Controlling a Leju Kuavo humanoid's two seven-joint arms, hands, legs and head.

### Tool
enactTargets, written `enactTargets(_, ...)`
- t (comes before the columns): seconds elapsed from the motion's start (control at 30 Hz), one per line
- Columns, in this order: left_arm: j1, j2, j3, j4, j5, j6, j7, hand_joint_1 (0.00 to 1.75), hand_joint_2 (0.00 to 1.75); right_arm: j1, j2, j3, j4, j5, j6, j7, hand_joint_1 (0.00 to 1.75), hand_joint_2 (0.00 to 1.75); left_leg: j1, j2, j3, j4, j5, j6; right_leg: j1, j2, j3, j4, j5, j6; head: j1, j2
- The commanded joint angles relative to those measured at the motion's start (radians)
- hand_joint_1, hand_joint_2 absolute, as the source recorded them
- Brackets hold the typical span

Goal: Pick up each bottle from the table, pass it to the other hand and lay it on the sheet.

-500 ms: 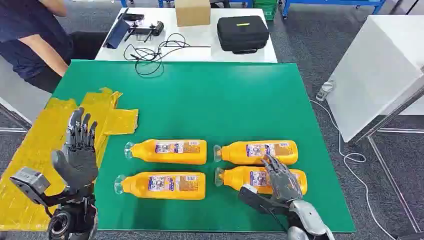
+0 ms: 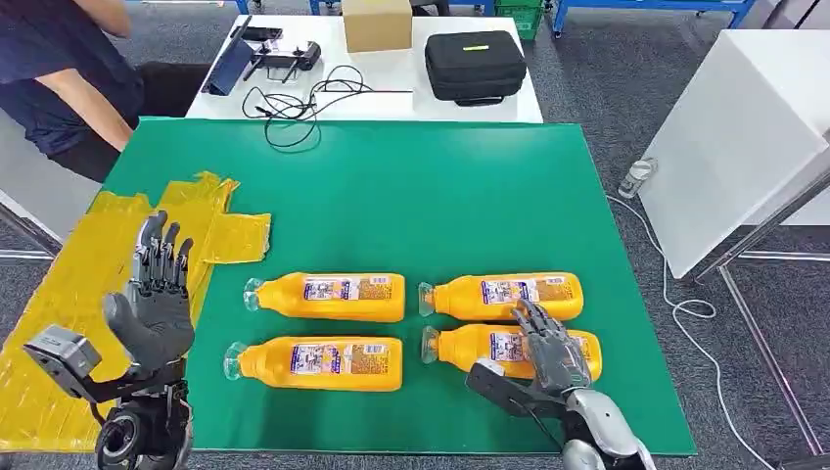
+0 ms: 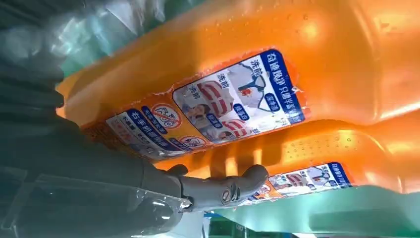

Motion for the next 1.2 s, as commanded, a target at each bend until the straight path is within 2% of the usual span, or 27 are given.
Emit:
enactTargets(0.03,-0.048,0.042,-0.019,0.088,0.055,0.015,-0.008,0.0,0.0,0.014,-0.013,-0.018,0.094,-0.003,0.088,0.004,0.0,1.75,0.0,-0.001,0.004,-0.002,0.0,-0.001,0.0,-0.003,0.004,-0.002,-0.001,0.0,0.0,0.0)
enactTargets(0.07,-0.047,0.042,-0.02,0.084,0.059,0.018,-0.007,0.0,0.0,0.015,-0.013,-0.018,0.098,-0.003,0.1,0.005,0.0,1.75,0.0,-0.002,0.005,-0.003,0.0,-0.001,0.0,-0.003,0.005,-0.002,-0.001,0.0,0.0,0.0)
enactTargets(0.1,-0.048,0.04,-0.021,0.082,0.062,0.02,-0.005,0.0,0.0,0.018,-0.014,-0.015,0.099,-0.001,0.117,0.009,0.23,1.75,0.001,-0.001,0.005,-0.002,-0.001,-0.001,0.001,-0.003,0.005,-0.002,-0.001,0.0,0.0,0.0)
enactTargets(0.13,-0.048,0.035,-0.021,0.081,0.062,0.02,-0.005,0.0,0.0,0.022,-0.015,-0.014,0.096,0.001,0.125,0.012,0.86,1.75,0.0,-0.002,0.004,-0.002,0.0,-0.001,0.001,-0.003,0.005,-0.002,-0.001,0.0,0.0,0.0)
enactTargets(0.17,-0.051,0.029,-0.02,0.083,0.062,0.021,-0.003,0.0,0.0,0.029,-0.014,-0.017,0.091,-0.001,0.129,0.015,1.4,1.75,0.0,-0.002,0.004,-0.001,0.0,-0.001,0.001,-0.002,0.005,-0.001,-0.001,0.0,0.0,0.0)
enactTargets(0.2,-0.056,0.017,-0.02,0.092,0.057,0.022,0.002,0.0,0.0,0.047,-0.01,-0.03,0.071,-0.009,0.15,0.023,1.26,1.75,0.001,-0.002,0.006,-0.002,0.0,-0.001,0.001,-0.004,0.007,-0.002,-0.001,0.0,0.0,0.0)
enactTargets(0.23,-0.06,0.009,-0.021,0.098,0.054,0.023,0.004,0.0,0.0,0.06,-0.009,-0.036,0.056,-0.003,0.156,0.032,1.45,1.75,0.0,-0.003,0.006,-0.002,0.0,-0.001,0.001,-0.004,0.007,-0.002,-0.001,0.0,0.0,0.0)
enactTargets(0.27,-0.066,-0.015,-0.015,0.111,0.047,0.02,0.01,0.0,0.0,0.118,0.007,-0.087,-0.032,0.028,0.154,0.092,1.75,1.75,0.0,-0.003,0.006,-0.001,0.0,-0.001,0.001,-0.004,0.006,-0.002,-0.001,0.0,0.0,0.0)
enactTargets(0.33,-0.08,-0.024,-0.027,0.134,0.04,0.017,0.0,0.0,0.0,0.21,0.014,-0.142,-0.196,0.049,0.211,0.123,1.75,1.75,0.0,-0.007,0.007,-0.001,0.0,-0.001,0.0,-0.007,0.008,-0.001,-0.002,0.001,-0.001,0.0)
enactTargets(0.43,-0.119,-0.016,-0.033,0.183,0.045,0.013,-0.005,0.0,0.0,0.294,0.053,-0.216,-0.341,0.096,0.285,0.146,1.75,1.75,-0.001,-0.009,0.008,0.0,-0.001,0.0,0.001,-0.009,0.008,-0.001,-0.003,0.001,0.0,0.0)
enactTargets(0.6,-0.133,-0.014,-0.024,0.192,0.054,0.007,-0.008,0.0,0.0,0.336,0.099,-0.286,-0.402,0.163,0.321,0.135,1.75,1.75,-0.001,-0.007,0.008,-0.001,-0.002,0.0,0.001,-0.008,0.009,-0.001,-0.003,0.001,0.0,0.0)
enactTargets(0.77,-0.134,-0.014,-0.022,0.198,0.065,0.0,-0.008,0.0,0.0,0.352,0.171,-0.415,-0.458,0.281,0.383,0.047,1.75,1.75,-0.001,-0.004,0.008,-0.001,-0.002,0.0,0.0,-0.006,0.008,-0.001,-0.003,0.001,0.0,0.0)
enactTargets(0.9,-0.138,-0.015,-0.024,0.209,0.071,0.001,-0.009,0.0,0.0,0.318,0.184,-0.438,-0.415,0.293,0.383,0.005,1.75,1.75,-0.001,-0.002,0.007,-0.001,-0.002,0.001,0.0,-0.003,0.008,-0.002,-0.001,0.001,0.0,0.0)
enactTargets(1.0,-0.149,-0.016,-0.033,0.225,0.077,0.0,-0.007,0.0,0.0,0.231,0.217,-0.505,-0.334,0.241,0.365,-0.057,1.75,1.75,-0.001,0.001,0.008,-0.002,-0.002,0.001,0.0,-0.001,0.007,-0.003,0.0,0.001,0.0,0.0)
enactTargets(1.1,-0.168,-0.015,-0.036,0.25,0.085,-0.006,-0.004,0.0,0.0,0.134,0.241,-0.57,-0.267,0.128,0.293,-0.159,1.75,1.75,-0.001,0.003,0.007,-0.002,-0.001,0.001,0.0,0.001,0.007,-0.003,0.0,0.001,0.0,0.0)
enactTargets(1.13,-0.173,-0.016,-0.036,0.254,0.086,-0.006,-0.004,0.0,0.0,0.11,0.233,-0.565,-0.254,0.13,0.301,-0.155,1.75,1.75,-0.001,0.003,0.006,-0.002,-0.001,0.001,0.0,0.001,0.006,-0.002,0.0,0.001,0.0,0.0)
enactTargets(1.17,-0.194,-0.013,-0.036,0.274,0.109,-0.044,-0.006,0.0,0.0,0.053,0.247,-0.574,-0.243,0.033,0.254,-0.237,1.75,1.75,0.0,0.003,0.005,-0.001,-0.001,0.001,0.0,0.002,0.006,-0.002,0.001,0.001,0.0,0.0)
enactTargets(1.2,-0.204,-0.017,-0.027,0.284,0.105,-0.052,-0.012,0.0,1.75,0.022,0.242,-0.557,-0.233,0.027,0.261,-0.215,1.75,1.75,0.0,0.005,0.005,-0.002,-0.001,0.001,0.0,0.003,0.006,-0.003,0.002,0.001,0.0,0.0)
